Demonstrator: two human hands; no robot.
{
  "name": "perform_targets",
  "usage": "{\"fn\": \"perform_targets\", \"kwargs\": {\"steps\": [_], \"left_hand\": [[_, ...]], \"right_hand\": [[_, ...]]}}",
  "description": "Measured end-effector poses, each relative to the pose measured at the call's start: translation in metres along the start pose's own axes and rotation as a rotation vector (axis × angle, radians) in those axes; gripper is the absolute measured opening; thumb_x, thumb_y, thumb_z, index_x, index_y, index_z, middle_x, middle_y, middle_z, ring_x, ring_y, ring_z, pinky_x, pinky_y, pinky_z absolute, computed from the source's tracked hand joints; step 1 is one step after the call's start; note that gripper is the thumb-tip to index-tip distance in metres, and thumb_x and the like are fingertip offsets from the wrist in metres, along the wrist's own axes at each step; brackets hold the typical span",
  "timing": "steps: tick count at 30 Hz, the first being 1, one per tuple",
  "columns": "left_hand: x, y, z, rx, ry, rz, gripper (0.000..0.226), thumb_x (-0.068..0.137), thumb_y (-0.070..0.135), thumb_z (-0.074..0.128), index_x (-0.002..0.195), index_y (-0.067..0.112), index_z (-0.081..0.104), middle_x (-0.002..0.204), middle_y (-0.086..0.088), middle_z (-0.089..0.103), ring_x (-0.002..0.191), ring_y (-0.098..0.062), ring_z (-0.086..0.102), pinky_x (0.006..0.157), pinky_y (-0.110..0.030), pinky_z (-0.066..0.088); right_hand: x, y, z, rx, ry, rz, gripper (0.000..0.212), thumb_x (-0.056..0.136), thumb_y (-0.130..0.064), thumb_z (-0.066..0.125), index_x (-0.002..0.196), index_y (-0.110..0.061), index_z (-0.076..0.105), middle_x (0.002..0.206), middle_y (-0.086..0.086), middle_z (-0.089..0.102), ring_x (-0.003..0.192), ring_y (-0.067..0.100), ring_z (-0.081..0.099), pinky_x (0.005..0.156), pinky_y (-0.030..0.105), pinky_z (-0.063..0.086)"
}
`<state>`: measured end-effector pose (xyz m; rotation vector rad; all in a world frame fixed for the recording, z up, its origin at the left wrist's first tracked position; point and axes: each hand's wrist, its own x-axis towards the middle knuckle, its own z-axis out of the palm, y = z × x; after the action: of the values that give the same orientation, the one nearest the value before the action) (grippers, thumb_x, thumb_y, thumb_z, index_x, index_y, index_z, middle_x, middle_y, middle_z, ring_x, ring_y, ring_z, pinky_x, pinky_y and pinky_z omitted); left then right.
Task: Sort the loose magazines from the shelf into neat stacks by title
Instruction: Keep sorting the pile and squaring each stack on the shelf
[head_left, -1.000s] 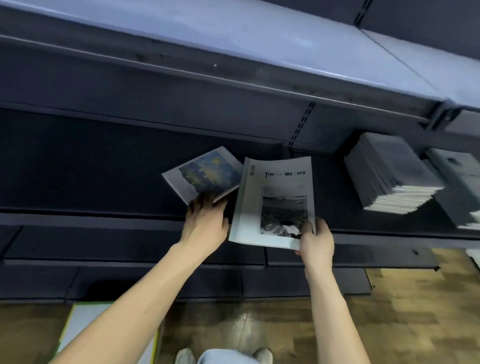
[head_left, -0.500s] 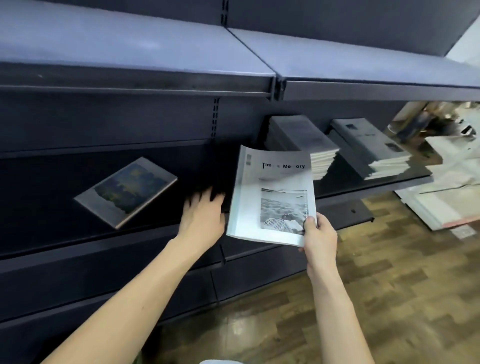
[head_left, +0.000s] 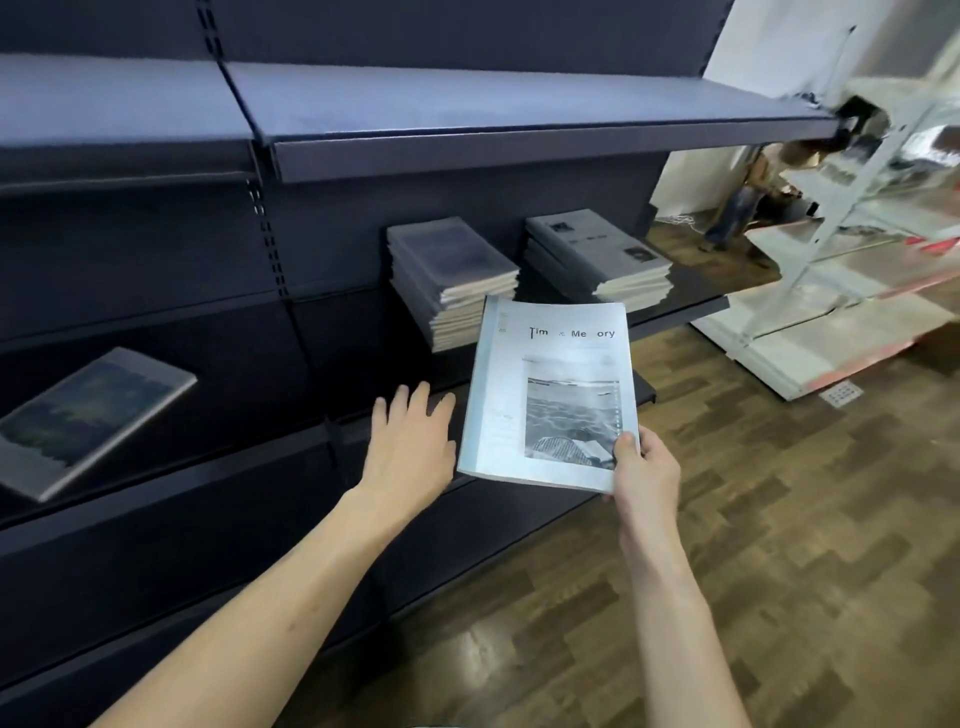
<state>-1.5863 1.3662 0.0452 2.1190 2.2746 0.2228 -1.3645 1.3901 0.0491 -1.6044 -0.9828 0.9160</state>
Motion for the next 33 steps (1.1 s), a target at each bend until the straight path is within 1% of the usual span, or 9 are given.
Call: {"fn": "perform_targets", "kwargs": {"steps": [5, 9, 14, 17, 21, 24, 26, 29, 33], "left_hand": [[0.007, 0.049, 0.011, -0.002, -0.012, 0.047, 0.059, 0.099, 0.033, 0.043, 0.153, 0.019, 0.024, 0.158, -0.012, 0.022, 0.147, -0.033, 0.016, 0.119, -0.050, 0.013], [0.018, 0.074, 0.015, -0.010, -0.034, 0.069, 0.060, 0.098, 0.031, 0.045, 0.153, 0.020, 0.023, 0.159, -0.011, 0.020, 0.148, -0.031, 0.013, 0.120, -0.050, 0.012], [0.041, 0.098, 0.021, -0.013, -0.041, 0.091, 0.060, 0.098, 0.031, 0.045, 0.153, 0.021, 0.023, 0.159, -0.012, 0.019, 0.148, -0.031, 0.011, 0.120, -0.049, 0.011], [0.062, 0.113, 0.025, -0.010, -0.054, 0.102, 0.060, 0.099, 0.031, 0.044, 0.153, 0.021, 0.022, 0.159, -0.012, 0.018, 0.148, -0.032, 0.011, 0.120, -0.049, 0.011], [0.097, 0.131, 0.031, -0.046, -0.048, 0.100, 0.059, 0.098, 0.030, 0.044, 0.153, 0.020, 0.024, 0.160, -0.013, 0.018, 0.148, -0.032, 0.010, 0.119, -0.049, 0.010], [0.126, 0.141, 0.035, -0.058, -0.036, 0.086, 0.059, 0.097, 0.029, 0.044, 0.152, 0.019, 0.026, 0.159, -0.014, 0.019, 0.148, -0.033, 0.011, 0.119, -0.049, 0.011], [0.145, 0.146, 0.037, -0.066, -0.039, 0.078, 0.059, 0.097, 0.029, 0.045, 0.152, 0.019, 0.027, 0.158, -0.014, 0.020, 0.147, -0.033, 0.013, 0.118, -0.050, 0.011], [0.173, 0.150, 0.041, -0.072, -0.057, 0.069, 0.059, 0.097, 0.031, 0.044, 0.152, 0.019, 0.027, 0.158, -0.013, 0.021, 0.147, -0.033, 0.014, 0.118, -0.051, 0.012], [0.205, 0.153, 0.046, -0.048, -0.040, 0.049, 0.057, 0.097, 0.033, 0.044, 0.151, 0.021, 0.028, 0.156, -0.012, 0.024, 0.145, -0.034, 0.018, 0.117, -0.050, 0.016]], "right_hand": [[0.018, 0.016, -0.042, 0.054, 0.059, 0.032, 0.023, 0.101, -0.014, 0.043, 0.103, -0.016, 0.066, 0.085, -0.005, 0.067, 0.068, 0.010, 0.059, 0.042, 0.011, 0.041], [0.035, 0.026, -0.066, 0.089, 0.111, 0.068, 0.025, 0.101, -0.013, 0.043, 0.107, -0.013, 0.068, 0.090, 0.000, 0.070, 0.068, 0.009, 0.060, 0.043, 0.010, 0.042], [0.058, 0.030, -0.080, 0.120, 0.138, 0.070, 0.024, 0.102, -0.010, 0.043, 0.102, -0.014, 0.066, 0.081, -0.007, 0.066, 0.064, 0.005, 0.057, 0.044, 0.009, 0.040], [0.078, 0.031, -0.085, 0.110, 0.148, 0.064, 0.024, 0.101, -0.009, 0.044, 0.100, -0.011, 0.067, 0.081, -0.004, 0.066, 0.063, 0.006, 0.056, 0.045, 0.009, 0.039], [0.116, 0.031, -0.087, 0.055, 0.163, 0.045, 0.023, 0.100, -0.011, 0.045, 0.097, -0.016, 0.068, 0.084, -0.001, 0.068, 0.066, 0.008, 0.056, 0.047, 0.008, 0.038], [0.151, 0.026, -0.082, 0.042, 0.143, 0.043, 0.023, 0.100, -0.014, 0.046, 0.098, -0.016, 0.069, 0.090, 0.000, 0.071, 0.073, 0.013, 0.059, 0.056, 0.017, 0.043], [0.172, 0.022, -0.076, 0.036, 0.125, 0.044, 0.024, 0.100, -0.014, 0.046, 0.103, -0.014, 0.070, 0.094, 0.002, 0.072, 0.075, 0.014, 0.060, 0.058, 0.021, 0.043], [0.200, 0.017, -0.067, 0.048, 0.104, 0.039, 0.024, 0.100, -0.012, 0.046, 0.103, -0.012, 0.070, 0.093, 0.004, 0.072, 0.072, 0.014, 0.059, 0.052, 0.015, 0.043], [0.231, 0.008, -0.056, 0.052, 0.082, 0.041, 0.022, 0.101, -0.012, 0.046, 0.102, -0.015, 0.068, 0.086, -0.004, 0.069, 0.069, 0.009, 0.059, 0.048, 0.009, 0.042]]}}
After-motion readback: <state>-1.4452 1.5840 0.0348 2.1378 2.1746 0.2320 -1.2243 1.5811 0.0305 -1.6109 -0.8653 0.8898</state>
